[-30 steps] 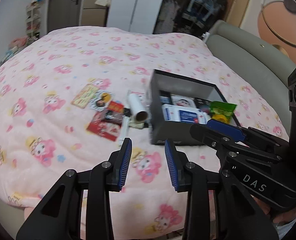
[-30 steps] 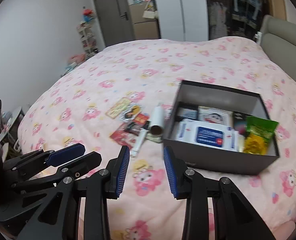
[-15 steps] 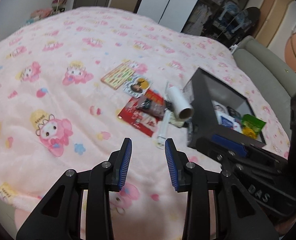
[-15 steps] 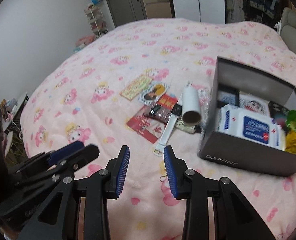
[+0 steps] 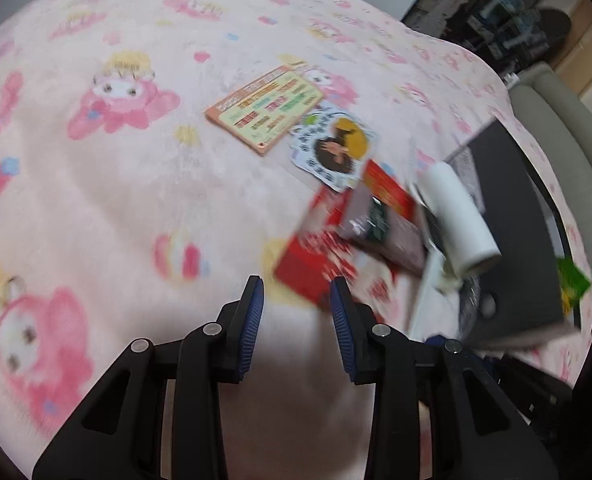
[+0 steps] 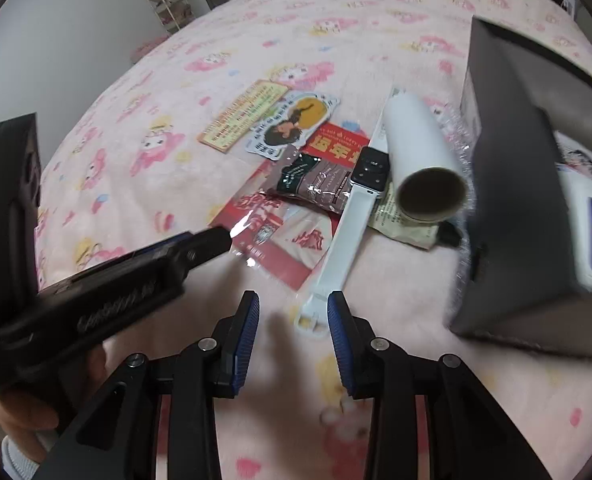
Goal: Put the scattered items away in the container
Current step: 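Reach the left gripper toward the red card packet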
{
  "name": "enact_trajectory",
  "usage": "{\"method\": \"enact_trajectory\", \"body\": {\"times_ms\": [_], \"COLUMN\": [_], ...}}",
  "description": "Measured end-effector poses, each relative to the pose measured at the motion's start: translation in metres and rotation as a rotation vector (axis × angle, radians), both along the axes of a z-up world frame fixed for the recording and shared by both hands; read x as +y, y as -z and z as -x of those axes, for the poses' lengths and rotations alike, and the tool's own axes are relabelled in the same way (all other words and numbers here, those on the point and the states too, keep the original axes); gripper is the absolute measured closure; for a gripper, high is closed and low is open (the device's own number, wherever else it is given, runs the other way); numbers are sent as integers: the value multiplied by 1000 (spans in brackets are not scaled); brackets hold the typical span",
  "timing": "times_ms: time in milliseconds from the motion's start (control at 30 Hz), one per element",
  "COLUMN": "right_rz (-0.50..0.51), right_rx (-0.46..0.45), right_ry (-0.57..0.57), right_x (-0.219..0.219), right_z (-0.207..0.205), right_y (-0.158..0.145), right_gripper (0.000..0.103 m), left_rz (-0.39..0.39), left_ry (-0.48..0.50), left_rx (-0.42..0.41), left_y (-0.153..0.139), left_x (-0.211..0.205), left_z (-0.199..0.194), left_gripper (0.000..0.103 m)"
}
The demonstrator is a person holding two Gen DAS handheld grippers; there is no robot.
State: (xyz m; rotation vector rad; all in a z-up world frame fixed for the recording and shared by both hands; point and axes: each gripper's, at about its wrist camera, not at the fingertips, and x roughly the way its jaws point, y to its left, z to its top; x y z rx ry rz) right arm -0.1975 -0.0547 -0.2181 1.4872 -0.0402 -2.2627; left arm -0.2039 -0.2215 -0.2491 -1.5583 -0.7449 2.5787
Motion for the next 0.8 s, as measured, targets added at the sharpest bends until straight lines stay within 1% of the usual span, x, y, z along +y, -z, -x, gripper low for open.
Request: {"method": "enact_trajectory", "body": {"times_ms": [67,133,200,233,267,300,333,467,500,567,667,800], "right_rz": [0,1,7,15,23,28,33,41,47,59,87,131], "right_rx": [1,1,-8,-16,-22,-20,-13,-7,-12,-20,-42,-87], "right_ry": [0,9,21,27,33,37,40,57,63,77,85,76], "right_x": [-2,-2,-1,0,1,2,4,13,17,26,38,48], "right_z": [7,15,22,24,25,24,23,9,5,-5,-20,-39], "right_y": [5,13,21,24,26,25,23,13,10,6,1,-1], "right_gripper": [71,71,70,70,70,70,70,70,70,70,70,70], "left_rz": [-34,-44,-46,-43,-40,-31,-20,-57,-67,-48,-39,-75], "left_ry": [-8,1,13,19,25,31,38,24,20,27,38,27], "left_rx": [-2,2,7,12,18,33,50,69,73,65,58,48], "left_y": [5,8,9,8,7,4,0,-12,-15,-18,-21,-20], "left_x": [-3,-3,0,1,3,5,7,12,14,22,37,47], "left_z": [4,8,10,10,10,8,6,-14,-20,-35,-58,-82], "left_gripper": [68,65,65,67,74,77,84,93,94,94,94,94]}}
